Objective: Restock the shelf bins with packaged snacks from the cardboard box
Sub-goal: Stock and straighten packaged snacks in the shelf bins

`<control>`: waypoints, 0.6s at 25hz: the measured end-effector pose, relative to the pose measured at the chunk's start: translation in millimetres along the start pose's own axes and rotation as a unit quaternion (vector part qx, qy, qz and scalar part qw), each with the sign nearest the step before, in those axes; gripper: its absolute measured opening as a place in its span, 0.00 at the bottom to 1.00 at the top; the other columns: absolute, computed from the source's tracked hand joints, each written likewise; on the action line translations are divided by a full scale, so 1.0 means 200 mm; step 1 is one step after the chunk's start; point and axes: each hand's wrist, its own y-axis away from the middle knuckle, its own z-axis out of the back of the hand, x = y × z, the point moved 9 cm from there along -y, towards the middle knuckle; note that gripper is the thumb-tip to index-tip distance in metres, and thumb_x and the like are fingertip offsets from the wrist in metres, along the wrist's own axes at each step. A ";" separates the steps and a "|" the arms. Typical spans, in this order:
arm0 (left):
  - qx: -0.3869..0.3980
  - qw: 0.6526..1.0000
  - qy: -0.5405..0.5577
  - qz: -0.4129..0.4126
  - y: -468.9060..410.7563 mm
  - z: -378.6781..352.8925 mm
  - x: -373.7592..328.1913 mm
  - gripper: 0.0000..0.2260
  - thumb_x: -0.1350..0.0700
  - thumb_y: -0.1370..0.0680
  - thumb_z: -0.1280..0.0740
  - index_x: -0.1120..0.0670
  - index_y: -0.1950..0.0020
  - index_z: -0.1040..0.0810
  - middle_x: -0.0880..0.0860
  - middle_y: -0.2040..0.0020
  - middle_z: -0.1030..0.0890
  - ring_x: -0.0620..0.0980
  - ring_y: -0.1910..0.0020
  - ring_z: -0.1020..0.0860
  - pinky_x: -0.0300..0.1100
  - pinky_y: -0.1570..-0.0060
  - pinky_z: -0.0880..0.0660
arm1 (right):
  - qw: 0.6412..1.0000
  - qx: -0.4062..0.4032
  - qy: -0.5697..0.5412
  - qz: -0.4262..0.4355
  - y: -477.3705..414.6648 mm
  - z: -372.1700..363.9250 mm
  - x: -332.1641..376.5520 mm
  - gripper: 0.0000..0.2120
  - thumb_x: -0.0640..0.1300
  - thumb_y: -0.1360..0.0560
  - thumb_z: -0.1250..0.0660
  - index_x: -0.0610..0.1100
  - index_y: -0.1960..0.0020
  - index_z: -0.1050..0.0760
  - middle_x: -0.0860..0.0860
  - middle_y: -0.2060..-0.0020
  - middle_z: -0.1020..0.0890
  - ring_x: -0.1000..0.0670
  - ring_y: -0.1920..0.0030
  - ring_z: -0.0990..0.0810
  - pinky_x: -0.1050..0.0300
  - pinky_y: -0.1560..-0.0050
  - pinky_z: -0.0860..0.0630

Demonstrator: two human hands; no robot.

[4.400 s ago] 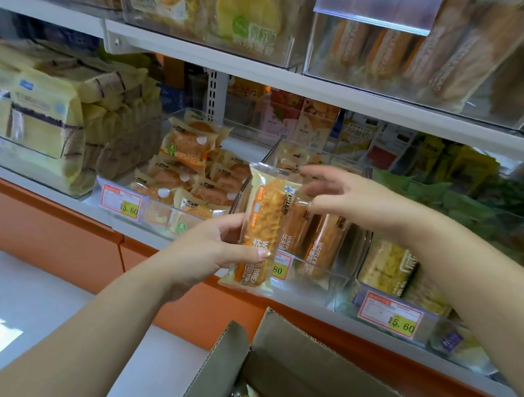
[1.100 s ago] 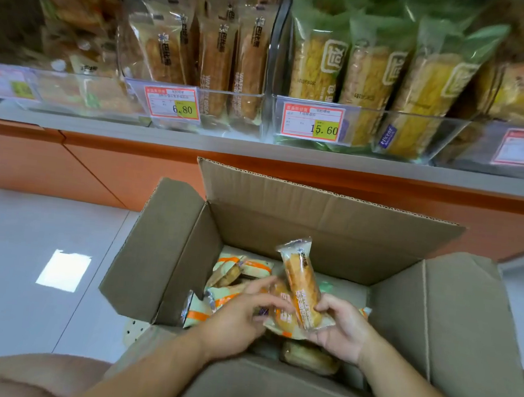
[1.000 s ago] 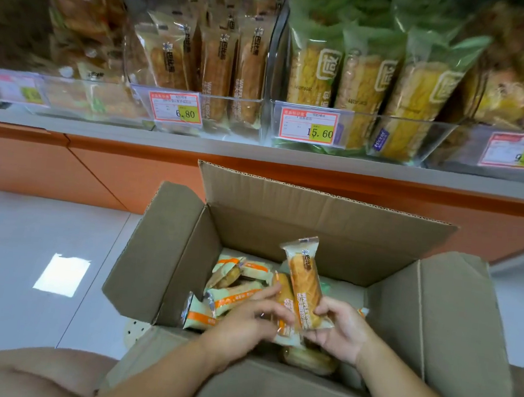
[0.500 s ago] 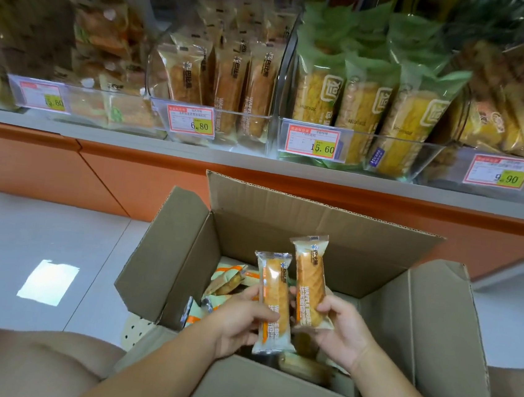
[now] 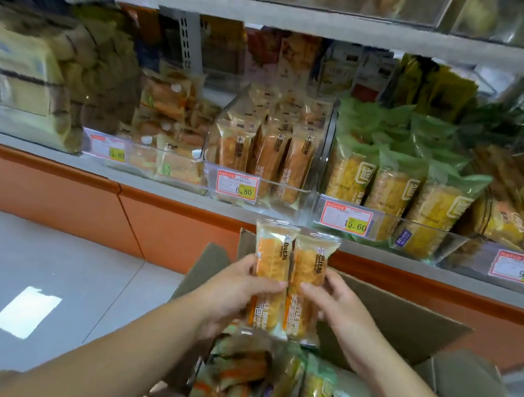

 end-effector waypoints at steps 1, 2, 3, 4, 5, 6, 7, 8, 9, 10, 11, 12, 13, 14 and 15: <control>0.004 1.000 -0.002 -0.023 0.03 0.02 -0.12 0.21 0.55 0.26 0.27 0.52 0.34 0.26 0.55 0.42 0.17 0.57 0.42 0.18 0.61 0.38 0.26 | 1.000 -0.008 0.019 0.024 -0.02 -0.02 0.15 0.15 0.51 0.26 0.31 0.57 0.40 0.26 0.58 0.47 0.17 0.57 0.48 0.17 0.51 0.41 0.23; -0.002 0.999 -0.006 -0.050 0.06 0.05 -0.24 0.20 0.56 0.25 0.27 0.51 0.34 0.26 0.54 0.43 0.16 0.55 0.42 0.18 0.59 0.38 0.26 | 0.998 -0.017 0.034 0.051 -0.06 -0.03 0.30 0.14 0.52 0.27 0.30 0.58 0.42 0.26 0.58 0.47 0.17 0.58 0.49 0.18 0.53 0.42 0.23; -0.019 0.997 -0.009 -0.076 0.09 0.10 -0.36 0.18 0.56 0.24 0.28 0.50 0.35 0.25 0.52 0.43 0.16 0.53 0.43 0.18 0.57 0.39 0.25 | 0.995 -0.028 0.049 0.078 -0.09 -0.04 0.46 0.15 0.54 0.28 0.28 0.58 0.44 0.26 0.59 0.47 0.18 0.57 0.48 0.18 0.53 0.43 0.23; -0.047 0.994 -0.015 -0.101 0.12 0.16 -0.47 0.17 0.56 0.24 0.28 0.49 0.37 0.25 0.51 0.45 0.15 0.51 0.44 0.17 0.55 0.40 0.24 | 0.992 -0.034 0.046 0.114 -0.12 -0.05 0.62 0.16 0.56 0.30 0.27 0.58 0.44 0.26 0.59 0.47 0.18 0.56 0.46 0.19 0.52 0.42 0.24; -0.079 0.989 -0.019 -0.124 0.13 0.24 -0.56 0.16 0.56 0.25 0.28 0.48 0.38 0.24 0.49 0.46 0.15 0.50 0.45 0.17 0.53 0.42 0.23 | 0.987 -0.045 0.023 0.155 -0.16 -0.06 0.78 0.18 0.56 0.33 0.25 0.58 0.45 0.25 0.58 0.48 0.17 0.55 0.46 0.19 0.51 0.42 0.24; -0.113 0.983 -0.022 -0.143 0.15 0.31 -0.64 0.16 0.56 0.25 0.28 0.47 0.39 0.24 0.48 0.47 0.15 0.49 0.45 0.17 0.51 0.43 0.23 | 0.979 -0.065 0.000 0.195 -0.20 -0.05 0.91 0.18 0.54 0.33 0.24 0.56 0.46 0.24 0.57 0.50 0.16 0.55 0.47 0.18 0.53 0.43 0.23; -0.141 0.977 -0.018 -0.157 0.15 0.38 -0.69 0.15 0.57 0.25 0.28 0.47 0.40 0.23 0.48 0.48 0.15 0.49 0.46 0.17 0.50 0.45 0.23 | 0.969 -0.095 0.001 0.230 -0.25 -0.05 1.03 0.16 0.51 0.33 0.23 0.54 0.47 0.23 0.57 0.53 0.16 0.58 0.50 0.18 0.59 0.45 0.23; -0.162 0.973 -0.013 -0.163 0.15 0.44 -0.72 0.14 0.58 0.25 0.28 0.47 0.41 0.23 0.49 0.49 0.15 0.49 0.47 0.17 0.49 0.47 0.22 | 0.960 -0.131 0.035 0.246 -0.31 -0.05 1.11 0.15 0.48 0.32 0.23 0.53 0.48 0.24 0.58 0.56 0.16 0.61 0.53 0.18 0.65 0.49 0.23; -0.178 0.971 -0.009 -0.162 0.15 0.49 -0.73 0.14 0.58 0.25 0.28 0.48 0.42 0.22 0.50 0.49 0.15 0.50 0.48 0.17 0.48 0.50 0.22 | 0.952 -0.163 0.081 0.247 -0.37 -0.05 1.16 0.16 0.46 0.31 0.23 0.52 0.48 0.25 0.59 0.57 0.17 0.62 0.55 0.19 0.66 0.51 0.23; -0.193 0.968 -0.010 -0.157 0.14 0.53 -0.74 0.13 0.58 0.25 0.28 0.49 0.42 0.23 0.51 0.49 0.15 0.50 0.49 0.17 0.48 0.51 0.22 | 0.948 -0.177 0.134 0.227 -0.45 -0.07 1.16 0.17 0.46 0.32 0.23 0.52 0.47 0.26 0.58 0.56 0.18 0.58 0.55 0.18 0.62 0.51 0.22; -0.205 0.967 -0.011 -0.153 0.14 0.57 -0.74 0.14 0.58 0.26 0.27 0.50 0.42 0.23 0.52 0.49 0.15 0.51 0.49 0.17 0.49 0.52 0.22 | 0.948 -0.169 0.191 0.187 -0.54 -0.10 1.12 0.17 0.46 0.32 0.23 0.51 0.47 0.25 0.54 0.54 0.17 0.54 0.54 0.18 0.56 0.49 0.21; -0.213 0.965 -0.009 -0.149 0.13 0.60 -0.74 0.14 0.58 0.26 0.27 0.50 0.42 0.23 0.53 0.49 0.15 0.52 0.50 0.17 0.49 0.52 0.21 | 0.949 -0.138 0.248 0.138 -0.64 -0.14 1.04 0.17 0.47 0.32 0.23 0.50 0.47 0.24 0.50 0.52 0.17 0.50 0.53 0.18 0.51 0.50 0.20; -0.216 0.965 -0.003 -0.147 0.13 0.62 -0.74 0.14 0.59 0.26 0.27 0.51 0.42 0.23 0.53 0.49 0.15 0.52 0.50 0.17 0.48 0.53 0.21 | 0.944 -0.105 0.304 0.080 -0.72 -0.17 0.93 0.18 0.47 0.32 0.22 0.47 0.45 0.24 0.47 0.49 0.17 0.47 0.52 0.18 0.50 0.51 0.20; -0.215 0.966 0.002 -0.145 0.12 0.63 -0.74 0.14 0.59 0.26 0.27 0.51 0.42 0.23 0.54 0.49 0.15 0.52 0.51 0.17 0.47 0.55 0.21 | 0.935 -0.086 0.342 0.032 -0.78 -0.19 0.85 0.22 0.48 0.32 0.22 0.44 0.42 0.24 0.46 0.47 0.18 0.46 0.51 0.18 0.51 0.52 0.20; -0.213 0.967 0.003 -0.142 0.11 0.64 -0.74 0.14 0.59 0.26 0.27 0.52 0.42 0.23 0.54 0.49 0.15 0.52 0.51 0.16 0.45 0.57 0.22 | 0.933 -0.083 0.350 -0.001 -0.83 -0.19 0.79 0.27 0.49 0.33 0.21 0.40 0.39 0.26 0.45 0.46 0.18 0.45 0.49 0.19 0.52 0.52 0.20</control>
